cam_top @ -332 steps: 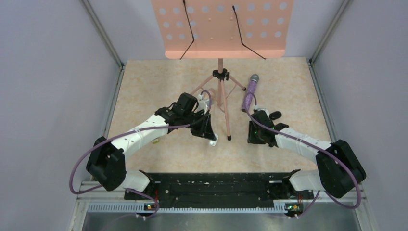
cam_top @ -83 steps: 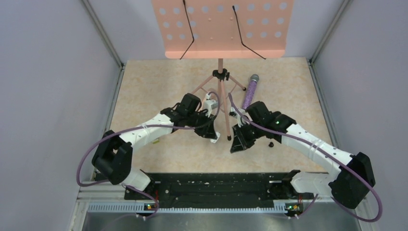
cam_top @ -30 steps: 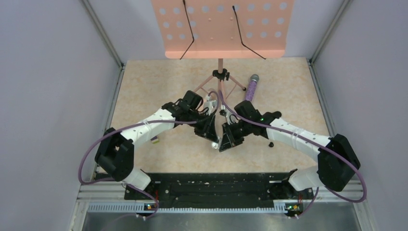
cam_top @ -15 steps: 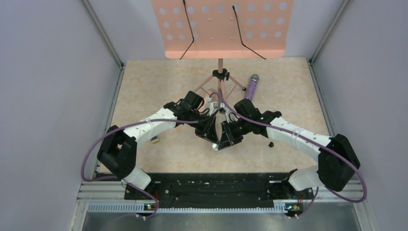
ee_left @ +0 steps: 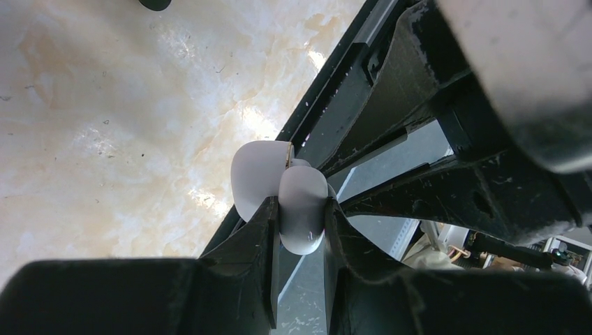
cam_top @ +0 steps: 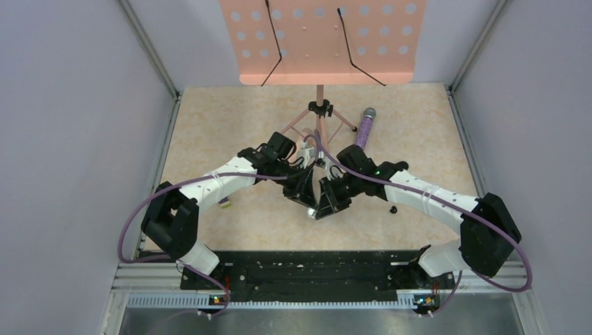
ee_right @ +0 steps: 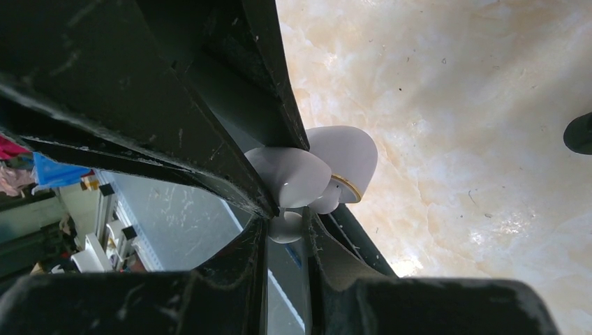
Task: Insert the wireless bluetooth earbuds into the charging case
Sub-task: Place the left earbud at the center of the board.
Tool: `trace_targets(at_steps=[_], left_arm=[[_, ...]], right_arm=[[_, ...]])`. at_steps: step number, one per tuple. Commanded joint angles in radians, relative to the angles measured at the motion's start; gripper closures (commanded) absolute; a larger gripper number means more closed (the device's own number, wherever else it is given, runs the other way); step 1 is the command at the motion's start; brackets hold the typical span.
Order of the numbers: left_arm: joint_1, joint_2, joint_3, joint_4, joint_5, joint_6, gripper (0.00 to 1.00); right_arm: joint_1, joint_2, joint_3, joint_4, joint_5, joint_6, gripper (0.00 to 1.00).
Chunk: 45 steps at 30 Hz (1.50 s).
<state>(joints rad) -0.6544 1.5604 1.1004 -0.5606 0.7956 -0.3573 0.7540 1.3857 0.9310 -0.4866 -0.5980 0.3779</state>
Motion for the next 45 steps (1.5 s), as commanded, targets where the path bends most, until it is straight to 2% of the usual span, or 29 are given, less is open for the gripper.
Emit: trace_targets(at_steps=[1, 14, 19, 24, 30, 34, 40, 45], left_arm=[[-0.002, -0.007, 0.040, 0.014, 0.049, -0.014, 1.00], [-0.002, -0.003, 0.031, 0.026, 0.055, -0.025, 1.00], [0.004, -0.003, 0.015, 0.030, 0.014, -0.025, 1.00], [0.057, -0.019, -0.037, 0.066, -0.024, -0.054, 1.00], [0.091, -0.034, -0.066, 0.061, -0.052, -0.052, 1.00], [0.093, -0.027, -0.069, 0.061, -0.052, -0.051, 1.00], [0.093, -0.010, -0.050, 0.051, -0.053, -0.051, 1.00], [0.093, -0.021, -0.042, 0.041, -0.054, -0.043, 1.00]], right_arm=[[0.018, 0.019, 0.046, 0.028, 0.022, -0.005, 0.98], [0.038, 0.049, 0.052, 0.067, 0.022, 0.010, 0.99], [0.037, 0.033, 0.040, 0.061, 0.056, 0.014, 0.99], [-0.007, -0.037, -0.032, 0.000, 0.100, -0.007, 0.99], [-0.115, -0.124, -0.131, -0.110, 0.123, -0.058, 0.99], [-0.228, -0.143, -0.163, -0.167, 0.039, -0.104, 0.98], [-0.322, -0.011, -0.085, -0.244, -0.084, -0.126, 0.96], [-0.512, 0.037, -0.107, -0.147, -0.322, -0.062, 0.95]])
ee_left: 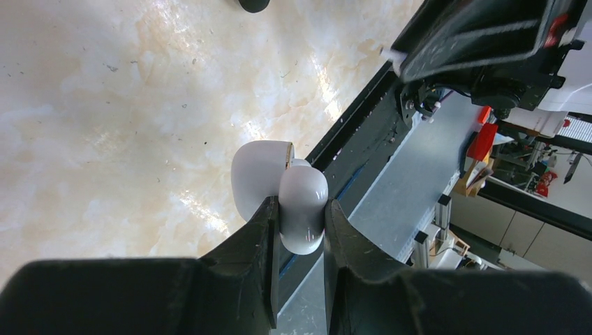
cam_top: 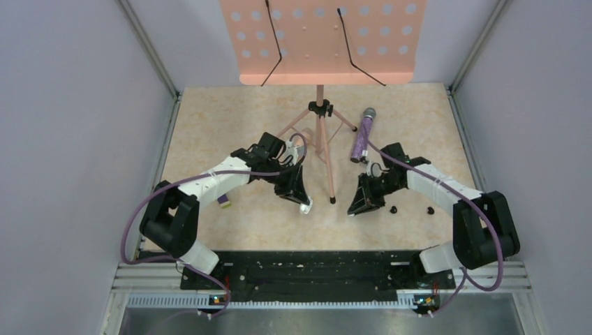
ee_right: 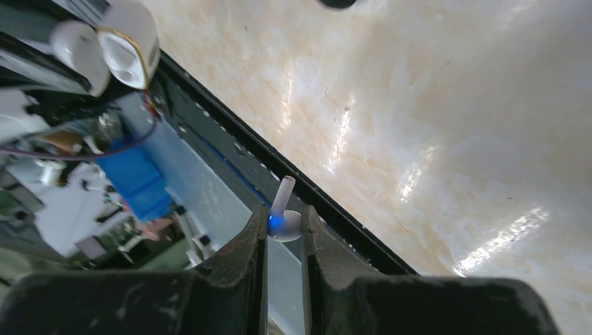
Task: Insert the wireless bluetooth earbuds into the charging case
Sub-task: Place the left earbud at the center of the board.
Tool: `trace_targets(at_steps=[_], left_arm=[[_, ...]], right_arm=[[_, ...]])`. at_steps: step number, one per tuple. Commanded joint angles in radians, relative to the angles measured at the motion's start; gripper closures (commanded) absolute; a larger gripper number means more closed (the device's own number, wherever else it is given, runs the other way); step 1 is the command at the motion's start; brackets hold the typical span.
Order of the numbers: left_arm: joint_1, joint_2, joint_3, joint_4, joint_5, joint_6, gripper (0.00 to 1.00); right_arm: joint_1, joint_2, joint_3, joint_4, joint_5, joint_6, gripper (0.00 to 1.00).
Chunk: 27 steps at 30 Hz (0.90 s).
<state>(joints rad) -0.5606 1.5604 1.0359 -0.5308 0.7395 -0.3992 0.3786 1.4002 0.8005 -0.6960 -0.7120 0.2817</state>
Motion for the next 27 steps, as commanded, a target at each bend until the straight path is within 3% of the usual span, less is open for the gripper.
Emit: trace_targets(at_steps=[1, 12, 23, 24, 27], left_arm=[[-0.001, -0.020, 0.023, 0.009, -0.002, 0.000, 1.00], [-0.002, -0.035, 0.012, 0.004, -0.021, 0.007, 1.00], [-0.001, -0.049, 0.011, -0.015, -0.034, 0.013, 1.00], [-0.001, -0.050, 0.009, -0.016, -0.036, 0.012, 1.00], [-0.001, -0.058, 0.002, -0.009, -0.036, 0.007, 1.00]], right_arm=[[-0.167, 0.029, 0.021, 0.092, -0.238, 0.056, 0.95], [-0.315, -0.039, -0.049, 0.310, -0.313, 0.367, 0.97], [-0.356, -0.019, -0.166, 0.461, -0.270, 0.478, 0.96], [-0.364, -0.021, -0.171, 0.468, -0.262, 0.489, 0.92], [-0.374, -0.036, -0.181, 0.477, -0.223, 0.510, 0.57]])
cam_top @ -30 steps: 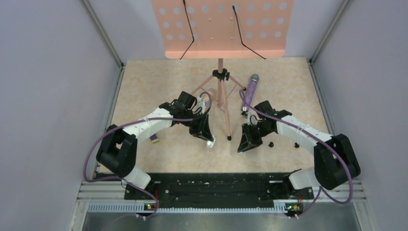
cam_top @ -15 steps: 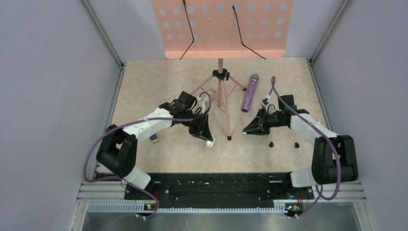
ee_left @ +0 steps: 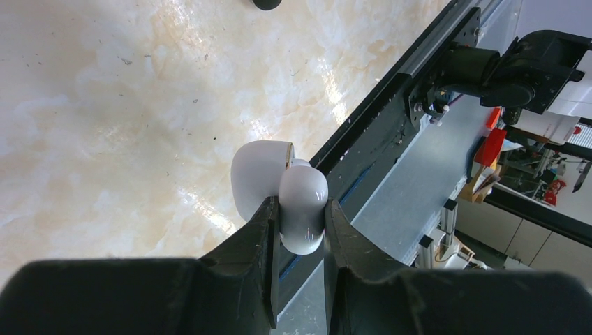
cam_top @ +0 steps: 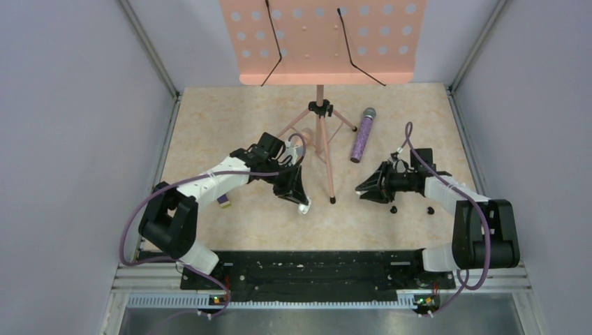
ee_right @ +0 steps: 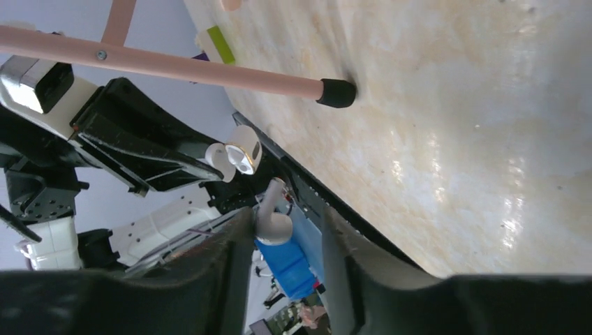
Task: Insert the wireless bluetooth earbuds into the charging case
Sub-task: Place the left earbud at the center of the board, then pick up the left earbud from the center of the board.
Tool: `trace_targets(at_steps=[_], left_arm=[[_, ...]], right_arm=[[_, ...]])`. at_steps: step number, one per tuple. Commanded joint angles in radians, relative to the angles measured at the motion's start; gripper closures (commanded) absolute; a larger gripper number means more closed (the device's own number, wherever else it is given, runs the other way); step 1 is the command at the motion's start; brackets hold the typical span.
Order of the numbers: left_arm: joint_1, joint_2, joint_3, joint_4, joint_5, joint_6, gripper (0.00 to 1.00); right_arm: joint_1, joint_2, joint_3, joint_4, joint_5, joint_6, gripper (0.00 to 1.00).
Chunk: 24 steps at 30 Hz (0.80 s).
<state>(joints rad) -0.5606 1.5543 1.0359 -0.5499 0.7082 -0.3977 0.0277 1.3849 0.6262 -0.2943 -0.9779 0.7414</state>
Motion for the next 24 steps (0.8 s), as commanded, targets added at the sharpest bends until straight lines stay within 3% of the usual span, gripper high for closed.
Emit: trace_targets(at_steps=[1, 2, 3, 7, 17, 24], left_arm=[[-0.001, -0.052, -0.003, 0.012, -0.004, 0.003, 1.00], [-0.001, -0.054, -0.005, 0.015, -0.003, 0.001, 1.00], [-0.001, -0.055, -0.007, 0.017, -0.004, -0.001, 1.00], [-0.001, -0.059, -0.013, 0.019, -0.004, -0.003, 1.00], [-0.001, -0.055, -0.010, 0.021, -0.008, -0.002, 1.00], [-0.001, -0.044, 0.001, 0.021, -0.013, -0.003, 1.00]], right_arm=[[-0.051, -0.032, -0.009, 0.078, 0.062, 0.060, 0.48], [-0.062, -0.045, -0.011, 0.083, 0.082, 0.068, 0.41], [-0.065, -0.056, -0.010, 0.087, 0.098, 0.072, 0.28], [-0.067, -0.090, -0.005, 0.084, 0.148, 0.066, 0.24], [-0.056, -0.183, 0.043, -0.134, 0.353, -0.153, 0.50], [0.083, -0.282, 0.034, -0.146, 0.688, -0.133, 0.53]])
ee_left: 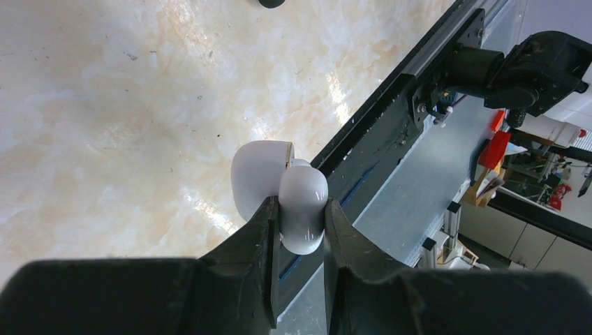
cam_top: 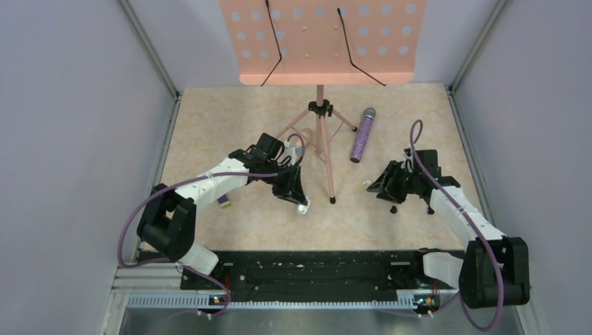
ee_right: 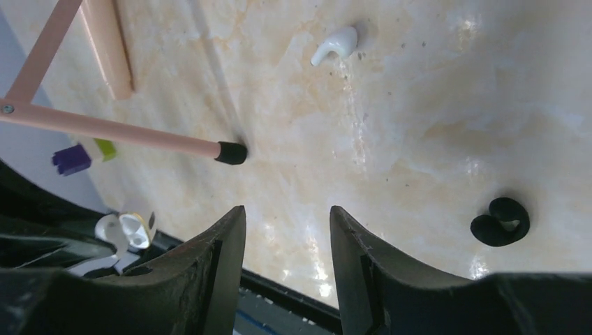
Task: Insert the wireless bluetooth earbuds into the charging case
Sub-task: Pick up the left earbud from the center of the board.
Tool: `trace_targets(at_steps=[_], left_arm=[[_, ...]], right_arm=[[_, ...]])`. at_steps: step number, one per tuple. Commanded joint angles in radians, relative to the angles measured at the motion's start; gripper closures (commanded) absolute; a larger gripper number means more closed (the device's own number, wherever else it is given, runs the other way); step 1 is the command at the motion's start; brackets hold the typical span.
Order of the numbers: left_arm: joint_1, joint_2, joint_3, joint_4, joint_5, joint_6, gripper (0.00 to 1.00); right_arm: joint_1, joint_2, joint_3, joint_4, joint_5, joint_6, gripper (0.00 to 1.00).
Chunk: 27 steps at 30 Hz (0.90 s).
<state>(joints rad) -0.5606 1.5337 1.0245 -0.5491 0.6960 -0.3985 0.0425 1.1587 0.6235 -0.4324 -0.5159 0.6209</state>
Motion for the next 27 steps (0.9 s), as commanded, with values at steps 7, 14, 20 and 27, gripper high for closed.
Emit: trace_targets(at_steps=[7, 14, 20, 27], left_arm=[[-0.001, -0.020, 0.014, 0.020, -0.003, -0.002, 1.00], [-0.001, -0.014, 0.014, 0.023, 0.001, -0.003, 1.00], [-0.001, -0.012, 0.016, 0.023, 0.003, -0.002, 1.00], [-0.001, -0.011, 0.013, 0.021, 0.002, 0.001, 1.00]], right_arm=[[0.086, -0.024, 0.013, 0.114, 0.380, 0.028, 0.55], [0.108, 0.072, 0.025, 0.219, 0.388, 0.058, 0.52], [0.155, 0.144, 0.029, 0.293, 0.388, 0.110, 0.52], [0.167, 0.211, 0.024, 0.363, 0.405, 0.149, 0.55]])
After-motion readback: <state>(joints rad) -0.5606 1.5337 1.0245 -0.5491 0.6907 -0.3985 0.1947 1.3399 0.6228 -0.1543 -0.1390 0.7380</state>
